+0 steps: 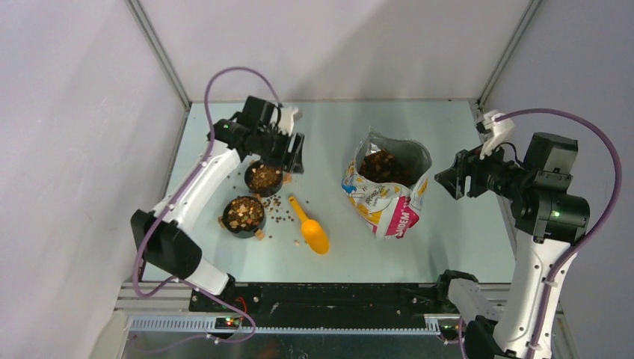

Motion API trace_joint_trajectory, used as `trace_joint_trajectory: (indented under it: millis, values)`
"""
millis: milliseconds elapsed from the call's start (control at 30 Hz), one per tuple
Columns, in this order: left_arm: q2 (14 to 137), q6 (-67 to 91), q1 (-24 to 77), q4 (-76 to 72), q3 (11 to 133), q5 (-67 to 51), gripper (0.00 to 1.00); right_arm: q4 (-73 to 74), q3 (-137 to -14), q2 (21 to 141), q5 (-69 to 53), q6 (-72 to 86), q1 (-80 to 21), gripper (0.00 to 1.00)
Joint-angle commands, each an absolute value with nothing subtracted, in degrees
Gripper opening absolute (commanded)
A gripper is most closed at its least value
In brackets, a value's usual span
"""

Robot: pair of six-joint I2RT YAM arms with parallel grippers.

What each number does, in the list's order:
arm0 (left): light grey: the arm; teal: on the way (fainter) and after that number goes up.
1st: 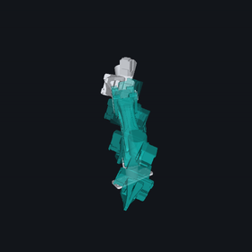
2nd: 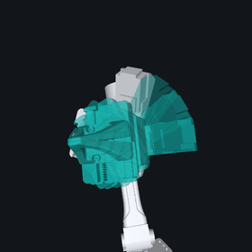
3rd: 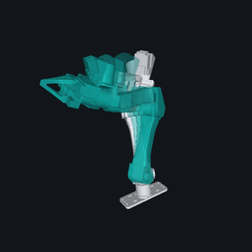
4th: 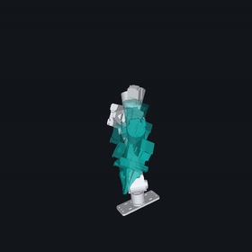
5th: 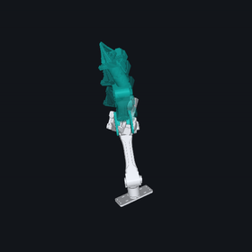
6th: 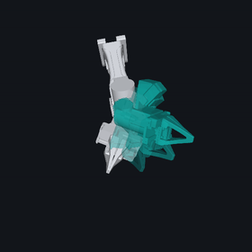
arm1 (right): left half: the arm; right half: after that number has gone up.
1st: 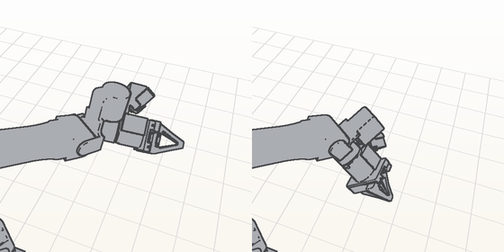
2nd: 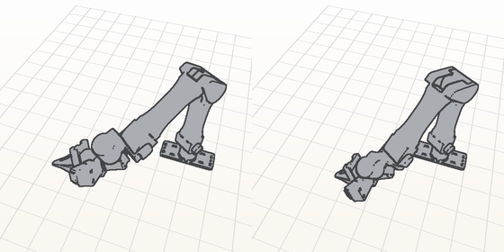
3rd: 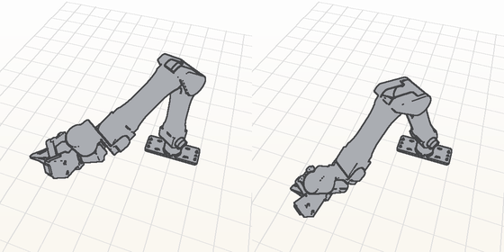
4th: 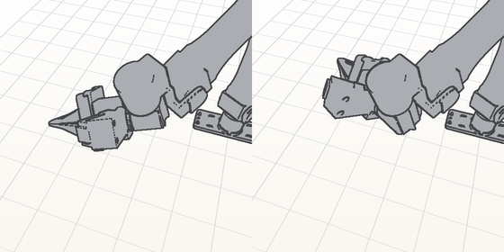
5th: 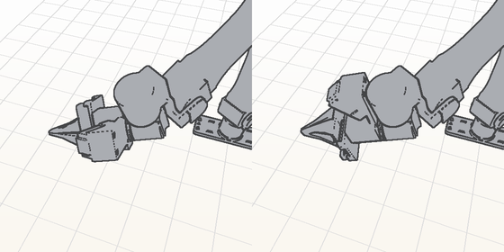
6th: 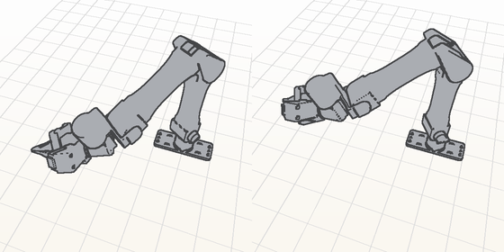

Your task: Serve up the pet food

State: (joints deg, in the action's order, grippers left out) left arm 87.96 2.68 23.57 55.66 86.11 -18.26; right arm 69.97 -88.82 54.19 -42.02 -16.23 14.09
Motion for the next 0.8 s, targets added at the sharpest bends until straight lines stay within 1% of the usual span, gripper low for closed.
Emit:
trace_joint_trajectory:
  millis: [0, 100, 133, 167, 267, 367, 500, 700, 767]
  values:
    - [82.97, -2.63, 28.39, 47.18, 95.94, -17.21, 0.73, 72.05, -92.71, 54.72, -40.45, -21.28, 7.1, 0.61]
    - [84.66, -3.67, 33.0, 43.66, 102.53, -17.6, 0.77, 75.84, -98.06, 58.5, -37.47, -25.4, 1.27, 0.6]
    - [86.49, -3.5, 33.77, 43.36, 106.12, -18.9, 0.78, 76.85, -99.22, 59.44, -36.89, -26.81, -3.07, 0.59]
    - [87.8, -2.92, 35.16, 43.12, 107.9, -19.25, 0.79, 78.36, -100.85, 61.13, -35.22, -29.2, -4.96, 0.59]
    - [95.32, -0.96, 37.47, 44.18, 117.22, -18.08, 0.79, 79.75, -101.81, 63.38, -31.07, -33.29, -14.72, 0.58]
    - [99.21, 5.37, 38.97, 40.95, 119.99, -15.6, 0.79, 78.81, -99.98, 64.46, -28.29, -37.2, -21.07, 0.58]
    - [104.43, 5.45, 40.89, 40.79, 124.11, -15.58, 0.79, 77.14, -97.59, 66.31, -23.66, -39.49, -26.04, 0.57]
    - [109.0, 5.03, 42.76, 42.03, 124.47, -12.68, 0.75, 76.19, -95.49, 69.43, -22.17, -41.43, -27.04, 0.55]
    - [109.66, 5.01, 43.14, 42.43, 123.84, -10.94, 0.73, 75.87, -94.67, 70.09, -22.31, -41.62, -27.63, 0.54]
